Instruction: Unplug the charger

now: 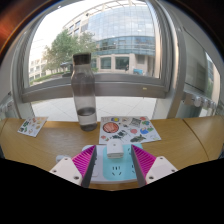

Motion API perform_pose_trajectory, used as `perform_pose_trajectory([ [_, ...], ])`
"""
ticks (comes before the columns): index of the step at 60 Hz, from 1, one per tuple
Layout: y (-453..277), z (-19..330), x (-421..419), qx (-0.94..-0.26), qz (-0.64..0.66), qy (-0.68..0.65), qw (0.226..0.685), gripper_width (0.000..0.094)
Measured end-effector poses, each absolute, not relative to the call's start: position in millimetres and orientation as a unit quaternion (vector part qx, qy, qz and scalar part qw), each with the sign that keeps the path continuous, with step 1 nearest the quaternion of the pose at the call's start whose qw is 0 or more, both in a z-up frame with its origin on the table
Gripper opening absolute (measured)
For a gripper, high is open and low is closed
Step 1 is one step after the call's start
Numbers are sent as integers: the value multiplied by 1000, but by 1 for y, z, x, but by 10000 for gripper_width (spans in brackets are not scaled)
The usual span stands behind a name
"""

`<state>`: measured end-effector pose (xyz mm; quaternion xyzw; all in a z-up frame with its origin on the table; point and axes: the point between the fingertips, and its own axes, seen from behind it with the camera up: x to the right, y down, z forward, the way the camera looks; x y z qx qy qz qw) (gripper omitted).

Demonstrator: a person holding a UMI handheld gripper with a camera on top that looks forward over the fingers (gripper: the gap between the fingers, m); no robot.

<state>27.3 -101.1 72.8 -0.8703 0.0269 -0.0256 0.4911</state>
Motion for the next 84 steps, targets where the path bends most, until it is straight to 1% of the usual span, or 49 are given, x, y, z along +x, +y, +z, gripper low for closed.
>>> perform_pose_trajectory([
  [2,-108,69,20,-875,-25,27,483,643],
  [4,-112,73,16,-873,-26,27,486,619],
  [7,-123,76,5,-876,-18,20,482,495],
  [8,-127,78,1,-876,-17,18,481,482],
  [14,-146,83,-18,-878,-29,23,477,474],
  [15,-157,88,-9,-880,-27,28,474,473],
  [20,-178,97,-25,-883,-19,45,466,473],
  [21,-184,99,-30,-883,-18,49,466,454],
  [22,-193,109,-20,-882,-16,55,467,416],
  [23,-196,112,-19,-882,-15,62,467,386],
  [26,-210,116,-22,-879,4,83,469,378],
  [27,-197,114,-19,-880,10,86,468,374],
  [28,-202,116,-19,-880,14,89,466,348],
  [30,-211,119,-16,-882,8,97,462,264],
  [31,-214,121,-17,-881,7,97,462,262],
  [32,-211,113,-32,-883,2,95,459,246],
  [34,-219,116,-32,-888,-18,70,455,224],
  [35,-200,112,-16,-888,-33,58,454,205],
  [41,-208,123,-12,-887,-83,53,452,160],
  [42,-210,125,-13,-887,-82,58,451,160],
  [43,-212,129,-13,-886,-78,65,453,139],
  [45,-206,127,-10,-887,-60,77,452,137],
  [47,-210,134,-10,-887,-35,94,450,138],
  [49,-203,163,-7,-873,-18,99,478,138],
  [51,-200,210,4,-847,-19,111,519,137],
  [53,-201,265,19,-820,-29,114,560,136],
  [54,-203,286,27,-808,-33,112,578,137],
  [58,-214,372,60,-772,-64,101,624,136],
  [59,-216,373,69,-766,-74,101,630,136],
  [62,-227,394,98,-761,-97,101,633,136],
  [64,-230,384,113,-764,-102,102,629,136],
  [67,-234,358,134,-779,-105,105,609,136],
  [75,-236,242,168,-838,-75,114,527,135],
  [79,-235,196,180,-856,-58,121,500,136],
  [84,-238,154,195,-875,-47,120,466,137],
])
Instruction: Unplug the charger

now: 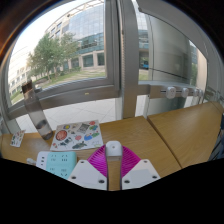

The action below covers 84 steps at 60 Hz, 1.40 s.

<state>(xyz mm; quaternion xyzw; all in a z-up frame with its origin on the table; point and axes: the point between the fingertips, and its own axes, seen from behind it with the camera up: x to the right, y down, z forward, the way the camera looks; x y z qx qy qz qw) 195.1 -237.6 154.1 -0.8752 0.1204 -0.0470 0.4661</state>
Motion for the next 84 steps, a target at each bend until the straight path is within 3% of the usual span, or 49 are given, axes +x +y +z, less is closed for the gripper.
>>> perform_pose_trajectory([
  [13,-241,102,208,-899,-30,95,425,149],
  [27,-237,97,210,-897,-36,74,434,247],
  [30,-238,96,211,-898,-38,76,433,301],
  [34,-239,99,214,-896,-51,76,434,473],
  [40,-248,127,208,-885,-71,80,452,583],
  [51,-293,235,144,-831,-55,76,548,703],
  [59,-344,271,72,-797,-51,70,598,760],
  [68,-400,245,-12,-795,-62,56,601,788],
  [77,-434,194,-101,-828,-27,49,557,791],
  [84,-451,181,-149,-841,-8,34,540,794],
])
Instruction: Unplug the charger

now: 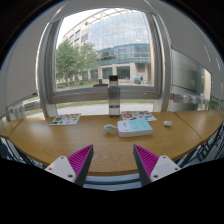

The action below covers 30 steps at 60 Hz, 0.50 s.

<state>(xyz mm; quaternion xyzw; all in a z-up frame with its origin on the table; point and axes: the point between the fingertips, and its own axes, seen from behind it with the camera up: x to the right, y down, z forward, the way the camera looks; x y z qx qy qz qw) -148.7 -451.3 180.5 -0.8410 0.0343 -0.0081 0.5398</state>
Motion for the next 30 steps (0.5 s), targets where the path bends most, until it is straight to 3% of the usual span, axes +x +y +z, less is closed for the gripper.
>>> perform_pose_trajectory([
  [30,-490,165,-200,-850,-11,1,526,799],
])
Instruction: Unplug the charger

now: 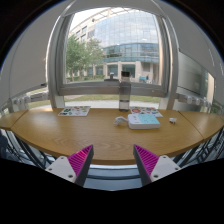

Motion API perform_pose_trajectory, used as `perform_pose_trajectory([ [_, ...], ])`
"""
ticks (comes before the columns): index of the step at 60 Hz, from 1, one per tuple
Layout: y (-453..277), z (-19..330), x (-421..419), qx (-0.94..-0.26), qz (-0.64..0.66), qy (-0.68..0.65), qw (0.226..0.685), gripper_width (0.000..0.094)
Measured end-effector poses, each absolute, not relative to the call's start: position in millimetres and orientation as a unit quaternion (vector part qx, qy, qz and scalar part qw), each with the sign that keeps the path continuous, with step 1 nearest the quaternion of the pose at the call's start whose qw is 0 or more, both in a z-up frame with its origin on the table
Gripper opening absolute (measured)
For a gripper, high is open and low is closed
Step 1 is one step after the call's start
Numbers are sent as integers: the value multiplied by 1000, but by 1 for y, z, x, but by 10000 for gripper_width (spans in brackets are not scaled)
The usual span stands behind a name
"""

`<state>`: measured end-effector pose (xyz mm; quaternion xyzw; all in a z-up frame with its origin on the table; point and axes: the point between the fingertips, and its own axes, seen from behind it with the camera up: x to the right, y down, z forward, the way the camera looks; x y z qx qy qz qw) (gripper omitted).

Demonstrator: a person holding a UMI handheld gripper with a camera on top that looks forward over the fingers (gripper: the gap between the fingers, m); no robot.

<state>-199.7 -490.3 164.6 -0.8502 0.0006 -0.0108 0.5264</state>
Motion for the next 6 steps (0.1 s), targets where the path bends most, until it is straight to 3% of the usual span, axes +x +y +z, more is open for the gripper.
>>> perform_pose_trajectory([
  [6,-493,160,-204,-855,2,0,519,798],
])
